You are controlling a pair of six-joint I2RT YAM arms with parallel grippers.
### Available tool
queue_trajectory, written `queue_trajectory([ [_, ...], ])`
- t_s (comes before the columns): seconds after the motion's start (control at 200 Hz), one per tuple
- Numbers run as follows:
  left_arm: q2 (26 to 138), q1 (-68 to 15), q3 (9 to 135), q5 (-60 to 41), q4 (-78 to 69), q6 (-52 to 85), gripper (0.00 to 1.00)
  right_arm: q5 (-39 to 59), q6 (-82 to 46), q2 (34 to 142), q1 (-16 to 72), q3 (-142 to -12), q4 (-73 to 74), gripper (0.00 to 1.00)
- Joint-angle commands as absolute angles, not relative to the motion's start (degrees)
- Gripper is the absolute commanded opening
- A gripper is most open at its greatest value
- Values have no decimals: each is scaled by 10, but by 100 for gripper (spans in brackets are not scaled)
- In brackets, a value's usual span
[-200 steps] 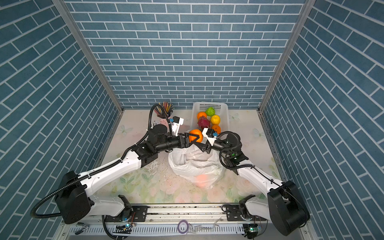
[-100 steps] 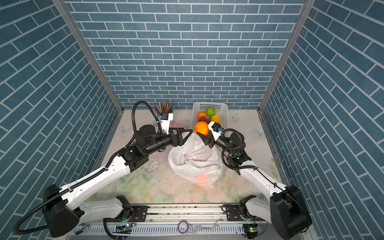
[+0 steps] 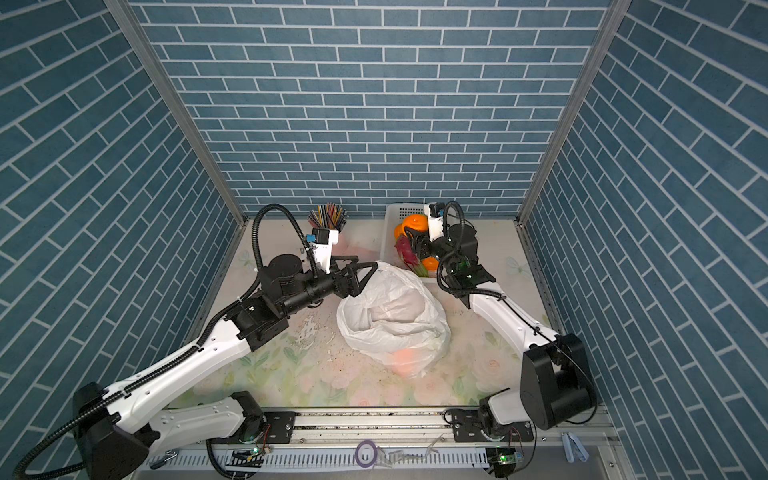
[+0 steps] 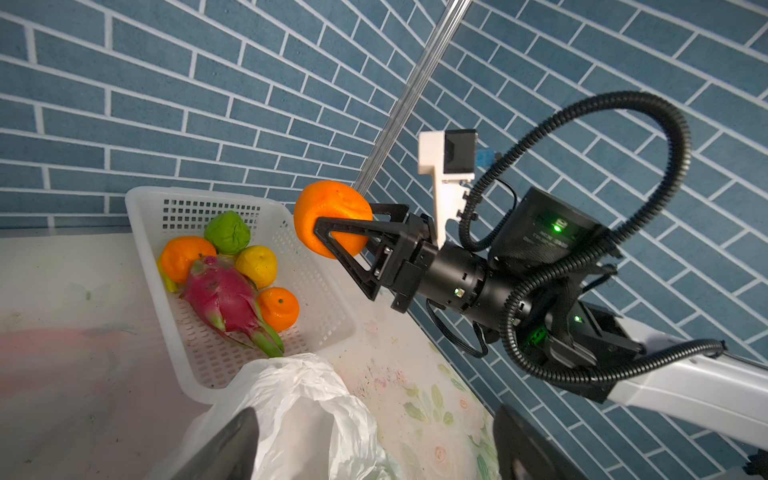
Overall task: Untie the knot of the plastic bag and take out the fruit
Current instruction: 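Carry the orange into the basket with the right gripper while the left returns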
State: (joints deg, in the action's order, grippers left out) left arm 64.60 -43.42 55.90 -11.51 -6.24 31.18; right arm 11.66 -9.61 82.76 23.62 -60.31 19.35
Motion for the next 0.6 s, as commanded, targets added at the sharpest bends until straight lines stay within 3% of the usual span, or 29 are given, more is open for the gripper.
queue_trajectory([
  [0.0,652,-436,572,-108,-38,303,88,73,-147,862,225,-646,126,47],
  [0.37,689,-447,607,-81,13,279,88,94,-180,1004,189,-766,18,47],
  [0.595,747,-447,646,25,77,252,89,142,-123,1051,188,-779,-46,49],
])
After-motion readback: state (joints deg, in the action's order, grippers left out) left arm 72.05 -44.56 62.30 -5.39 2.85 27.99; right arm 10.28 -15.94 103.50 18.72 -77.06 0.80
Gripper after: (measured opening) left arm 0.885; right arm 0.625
